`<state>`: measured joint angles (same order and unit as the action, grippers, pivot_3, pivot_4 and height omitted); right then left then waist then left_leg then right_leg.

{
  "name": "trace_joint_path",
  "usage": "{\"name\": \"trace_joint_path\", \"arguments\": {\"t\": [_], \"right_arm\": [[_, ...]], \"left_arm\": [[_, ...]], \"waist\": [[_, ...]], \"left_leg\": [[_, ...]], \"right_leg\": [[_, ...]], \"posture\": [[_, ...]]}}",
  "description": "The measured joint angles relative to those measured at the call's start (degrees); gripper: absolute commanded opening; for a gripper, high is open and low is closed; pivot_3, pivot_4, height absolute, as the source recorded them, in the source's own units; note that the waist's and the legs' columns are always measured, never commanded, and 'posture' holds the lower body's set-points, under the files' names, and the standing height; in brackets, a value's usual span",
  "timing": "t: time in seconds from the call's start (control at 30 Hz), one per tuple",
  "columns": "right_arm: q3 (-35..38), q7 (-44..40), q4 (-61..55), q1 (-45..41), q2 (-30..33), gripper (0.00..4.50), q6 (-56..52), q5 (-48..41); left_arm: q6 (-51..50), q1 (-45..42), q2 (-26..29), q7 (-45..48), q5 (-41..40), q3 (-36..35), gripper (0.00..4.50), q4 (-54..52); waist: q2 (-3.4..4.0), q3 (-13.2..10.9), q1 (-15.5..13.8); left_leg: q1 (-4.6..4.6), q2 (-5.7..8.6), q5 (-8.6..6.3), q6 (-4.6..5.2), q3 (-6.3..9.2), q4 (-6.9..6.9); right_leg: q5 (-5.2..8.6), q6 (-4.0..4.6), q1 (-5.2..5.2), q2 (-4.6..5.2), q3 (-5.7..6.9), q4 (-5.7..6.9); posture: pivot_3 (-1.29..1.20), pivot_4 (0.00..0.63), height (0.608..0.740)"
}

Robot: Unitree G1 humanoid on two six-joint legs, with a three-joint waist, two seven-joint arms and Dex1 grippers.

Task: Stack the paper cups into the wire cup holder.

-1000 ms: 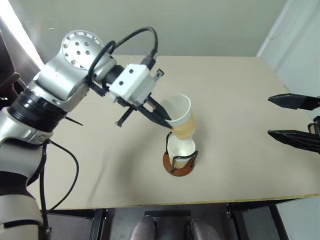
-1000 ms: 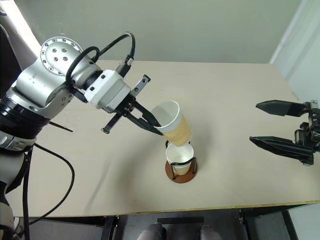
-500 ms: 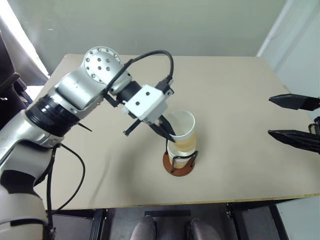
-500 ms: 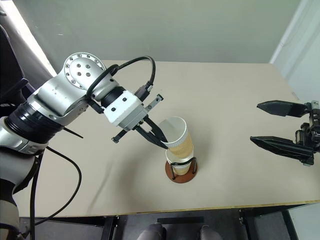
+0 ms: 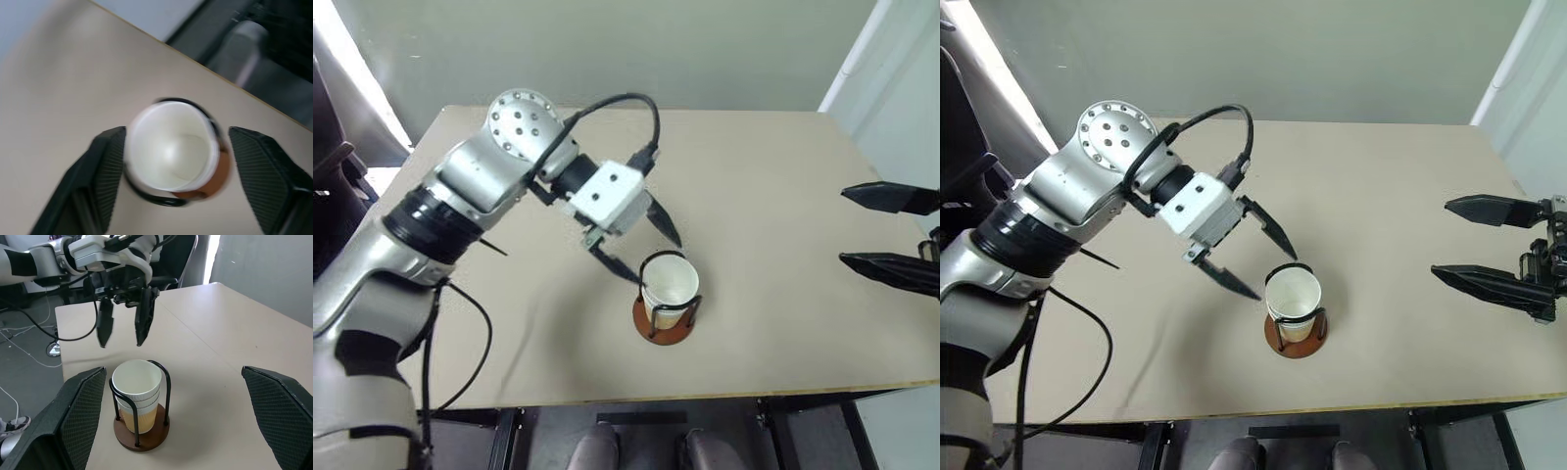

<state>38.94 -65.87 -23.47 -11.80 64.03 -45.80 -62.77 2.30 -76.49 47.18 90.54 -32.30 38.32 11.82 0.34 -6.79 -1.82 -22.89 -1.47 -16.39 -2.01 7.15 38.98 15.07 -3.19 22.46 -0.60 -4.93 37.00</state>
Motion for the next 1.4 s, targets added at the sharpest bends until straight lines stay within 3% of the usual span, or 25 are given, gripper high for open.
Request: {"name": "trace_joint_path", "arguments": {"t": [0.17,0.43,0.53,0.73,1.4], "right_arm": [[-5.83,-2.46,2.95,-1.67,0.07,4.5,1.92,2.66],[-21.69,-11.52,14.53,-4.66,3.69,4.5,11.93,19.32],[-24.21,-13.62,19.43,-7.54,3.74,4.5,13.67,22.2],[-25.4,-18.33,23.52,-12.27,1.04,4.5,15.87,22.58],[-35.11,-24.04,36.09,-24.78,-4.52,4.5,20.45,31.66]], "left_arm": [[-7.1,7.37,3.95,-1.1,2.24,-10.41,3.52,1.26],[-21.61,31.45,17.42,-2.18,-1.2,-26.72,3.52,-8.19],[-25.33,42.67,20.99,-4.36,-1.93,-34.22,3.52,-9.15],[-30.31,56.21,20.07,-10.2,-5.38,-49.63,3.52,-13.04],[-36.41,65.32,17.08,-18.39,-8.08,-59.9,3.52,-23.44]], "waist": [[0.18,0.08,1.14],[0.23,0.09,1.11],[0.27,0.1,1.19],[0.18,0.15,0.96],[0.2,0.14,1.23]], "left_leg": [[0.07,-0.04,0.01,-0.01,-0.08,-0.12],[0.03,-0.12,0.04,-0.07,-0.06,-0.18],[0.05,-0.16,0.05,-0.08,-0.06,-0.24],[0.13,-0.15,0.07,-0.12,-0.06,-0.23],[0.52,-0.25,0.09,-0.17,-0.24,-0.44]], "right_leg": [[0.0,0.0,0.06,-0.07,-0.08,0.0],[-0.03,0.06,0.2,-0.05,-0.08,0.04],[-0.05,0.1,0.23,-0.07,-0.07,0.09],[-0.08,0.2,0.14,-0.07,-0.05,0.09],[-0.09,0.58,0.13,-0.08,-0.05,0.33]], "posture": [[0.0,0.15,0.74],[0.0,0.15,0.74],[0.0,0.15,0.74],[0.0,0.15,0.74],[0.0,0.15,0.74]]}}
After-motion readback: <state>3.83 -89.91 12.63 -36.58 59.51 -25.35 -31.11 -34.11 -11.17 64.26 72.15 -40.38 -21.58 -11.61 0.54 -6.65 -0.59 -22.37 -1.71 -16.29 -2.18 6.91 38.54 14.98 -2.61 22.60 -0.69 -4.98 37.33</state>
